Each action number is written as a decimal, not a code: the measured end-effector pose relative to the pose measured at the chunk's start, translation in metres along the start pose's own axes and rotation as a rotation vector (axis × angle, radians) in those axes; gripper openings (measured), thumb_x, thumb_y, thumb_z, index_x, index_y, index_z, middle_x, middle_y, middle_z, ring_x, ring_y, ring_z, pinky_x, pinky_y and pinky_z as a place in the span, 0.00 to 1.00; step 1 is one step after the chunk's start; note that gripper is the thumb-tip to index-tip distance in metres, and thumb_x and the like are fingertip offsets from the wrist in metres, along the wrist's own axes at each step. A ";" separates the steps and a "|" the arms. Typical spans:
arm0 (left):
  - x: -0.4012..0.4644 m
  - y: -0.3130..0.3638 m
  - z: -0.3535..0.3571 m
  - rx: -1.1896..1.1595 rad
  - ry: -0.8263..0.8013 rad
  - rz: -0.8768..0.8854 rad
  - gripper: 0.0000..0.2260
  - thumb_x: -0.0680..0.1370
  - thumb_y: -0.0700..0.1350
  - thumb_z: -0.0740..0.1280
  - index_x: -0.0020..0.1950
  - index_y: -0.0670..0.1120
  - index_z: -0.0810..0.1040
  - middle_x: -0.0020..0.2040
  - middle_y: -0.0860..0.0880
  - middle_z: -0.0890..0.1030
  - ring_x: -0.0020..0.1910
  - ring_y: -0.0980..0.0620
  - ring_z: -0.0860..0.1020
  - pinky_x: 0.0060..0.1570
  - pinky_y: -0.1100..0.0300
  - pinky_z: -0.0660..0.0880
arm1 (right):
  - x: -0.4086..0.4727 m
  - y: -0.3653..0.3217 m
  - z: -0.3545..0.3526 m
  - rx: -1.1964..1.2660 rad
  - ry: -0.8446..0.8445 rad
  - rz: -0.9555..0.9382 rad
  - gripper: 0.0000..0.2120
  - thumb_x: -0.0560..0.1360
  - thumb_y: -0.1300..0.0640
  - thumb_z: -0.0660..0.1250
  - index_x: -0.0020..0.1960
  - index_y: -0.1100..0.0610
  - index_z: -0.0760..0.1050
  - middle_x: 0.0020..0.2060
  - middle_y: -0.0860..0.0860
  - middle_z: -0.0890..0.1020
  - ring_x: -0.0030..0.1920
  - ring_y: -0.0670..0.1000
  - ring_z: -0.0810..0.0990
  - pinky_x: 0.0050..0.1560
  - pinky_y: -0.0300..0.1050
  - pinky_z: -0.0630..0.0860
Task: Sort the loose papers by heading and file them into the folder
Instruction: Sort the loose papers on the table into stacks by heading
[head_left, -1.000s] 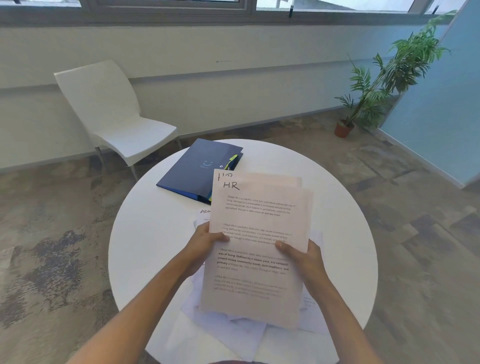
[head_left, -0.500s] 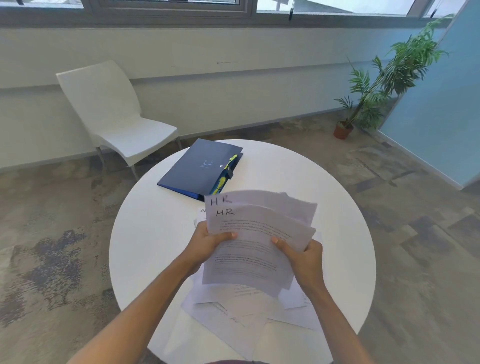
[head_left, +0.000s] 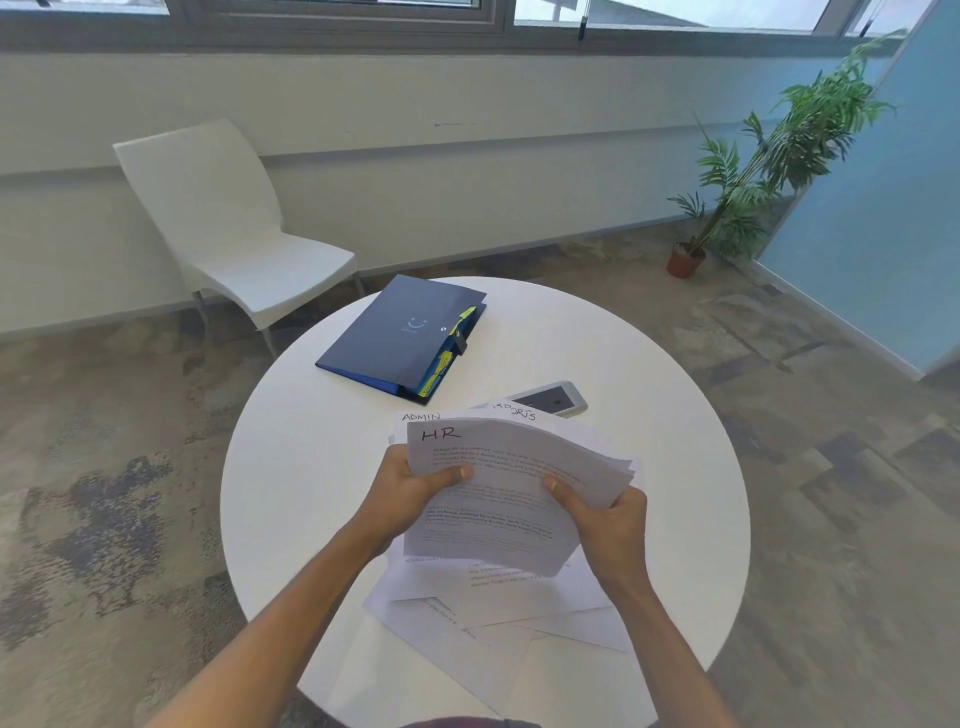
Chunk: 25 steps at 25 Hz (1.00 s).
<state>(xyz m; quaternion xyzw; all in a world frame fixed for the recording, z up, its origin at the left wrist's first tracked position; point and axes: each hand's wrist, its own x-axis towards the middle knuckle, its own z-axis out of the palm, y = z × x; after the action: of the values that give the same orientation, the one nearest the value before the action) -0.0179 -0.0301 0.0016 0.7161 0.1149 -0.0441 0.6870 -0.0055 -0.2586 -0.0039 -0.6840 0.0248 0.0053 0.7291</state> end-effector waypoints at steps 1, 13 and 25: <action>-0.002 -0.002 0.000 0.002 0.010 -0.007 0.11 0.74 0.41 0.73 0.55 0.53 0.83 0.49 0.52 0.86 0.50 0.47 0.83 0.51 0.49 0.81 | -0.002 0.002 0.001 0.004 -0.002 0.013 0.08 0.70 0.66 0.76 0.47 0.56 0.84 0.39 0.47 0.88 0.39 0.46 0.86 0.37 0.39 0.81; -0.008 -0.013 -0.006 -0.163 0.135 -0.030 0.08 0.75 0.39 0.73 0.53 0.44 0.83 0.47 0.47 0.87 0.46 0.44 0.85 0.46 0.50 0.83 | -0.018 0.030 0.010 -0.137 -0.071 0.107 0.05 0.71 0.58 0.77 0.45 0.58 0.85 0.39 0.48 0.88 0.39 0.46 0.86 0.36 0.36 0.78; -0.007 -0.029 -0.007 -0.216 -0.186 -0.267 0.12 0.76 0.37 0.70 0.59 0.40 0.81 0.55 0.42 0.85 0.54 0.40 0.83 0.54 0.47 0.80 | 0.009 0.038 -0.002 -0.043 0.053 0.318 0.08 0.73 0.57 0.75 0.52 0.57 0.84 0.46 0.52 0.88 0.48 0.55 0.87 0.53 0.56 0.82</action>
<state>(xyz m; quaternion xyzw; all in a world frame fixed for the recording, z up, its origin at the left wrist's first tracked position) -0.0315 -0.0229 -0.0249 0.6094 0.1487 -0.1883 0.7557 0.0017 -0.2581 -0.0420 -0.6867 0.1517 0.1032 0.7034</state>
